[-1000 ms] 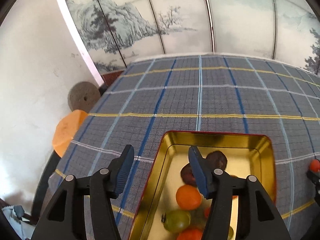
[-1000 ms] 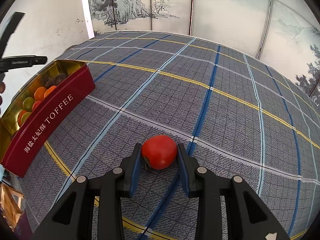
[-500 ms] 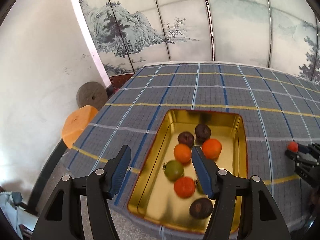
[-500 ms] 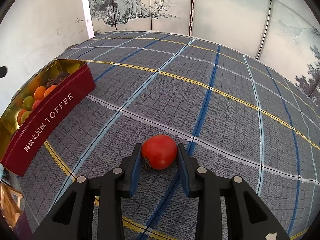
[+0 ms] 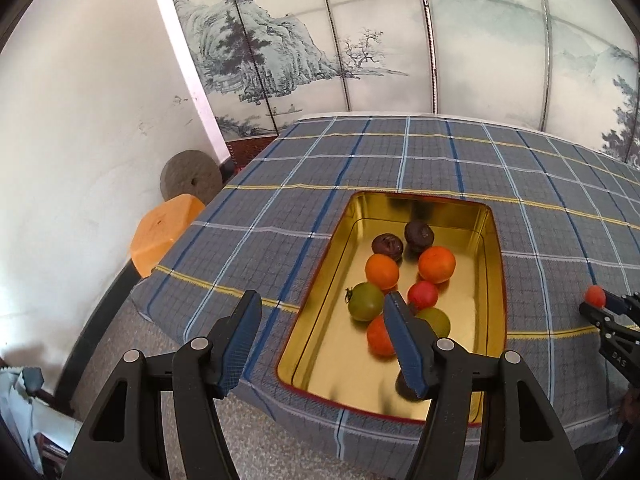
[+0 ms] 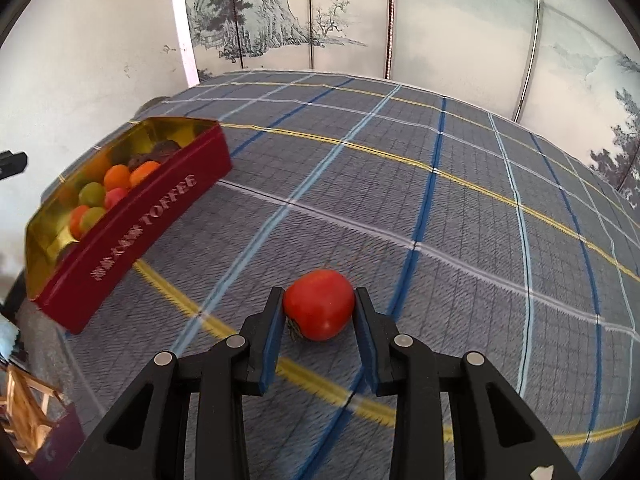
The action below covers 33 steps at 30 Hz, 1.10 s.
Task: Organize fruits
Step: 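Carry the red tomato over the tray and open the right gripper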
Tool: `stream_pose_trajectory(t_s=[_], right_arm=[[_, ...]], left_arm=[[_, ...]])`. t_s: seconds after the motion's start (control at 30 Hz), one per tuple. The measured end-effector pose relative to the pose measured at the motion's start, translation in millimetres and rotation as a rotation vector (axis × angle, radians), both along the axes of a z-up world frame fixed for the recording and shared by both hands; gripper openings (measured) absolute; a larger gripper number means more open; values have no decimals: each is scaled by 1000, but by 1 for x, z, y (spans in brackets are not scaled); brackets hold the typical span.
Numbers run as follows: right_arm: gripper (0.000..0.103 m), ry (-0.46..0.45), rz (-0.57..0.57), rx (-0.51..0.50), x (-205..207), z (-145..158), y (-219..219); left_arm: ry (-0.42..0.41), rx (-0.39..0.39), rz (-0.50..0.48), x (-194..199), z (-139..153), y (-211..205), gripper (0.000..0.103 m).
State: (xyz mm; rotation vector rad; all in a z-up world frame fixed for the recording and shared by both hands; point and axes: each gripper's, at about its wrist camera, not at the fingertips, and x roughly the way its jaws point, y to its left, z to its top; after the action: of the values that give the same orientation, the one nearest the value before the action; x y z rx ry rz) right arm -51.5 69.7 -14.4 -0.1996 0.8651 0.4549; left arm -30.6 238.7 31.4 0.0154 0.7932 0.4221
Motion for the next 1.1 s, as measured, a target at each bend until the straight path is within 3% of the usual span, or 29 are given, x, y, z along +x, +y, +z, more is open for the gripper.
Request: stream_pose_trajectory(t_s=[0.27,0.57,0.73,0.83,1.1], right_arm=[[31,-32,60,104,-30,30,12],[31,-54,209,119,-49,59,68],[31,-48,313,75,-55,56,116],[31,-51,356,45,-56,53,140],[31,-21,351,-2,-33,38,170]], left_arm=[[-9,-8,19,-19,-2,11,64],[-10,-29,54,-42,-6,32,64],[-11,-36,66,-50,-7,43,64],[-22,-38,75,-53,-6,48,75],[-88,2,79,-66,5,53,82]])
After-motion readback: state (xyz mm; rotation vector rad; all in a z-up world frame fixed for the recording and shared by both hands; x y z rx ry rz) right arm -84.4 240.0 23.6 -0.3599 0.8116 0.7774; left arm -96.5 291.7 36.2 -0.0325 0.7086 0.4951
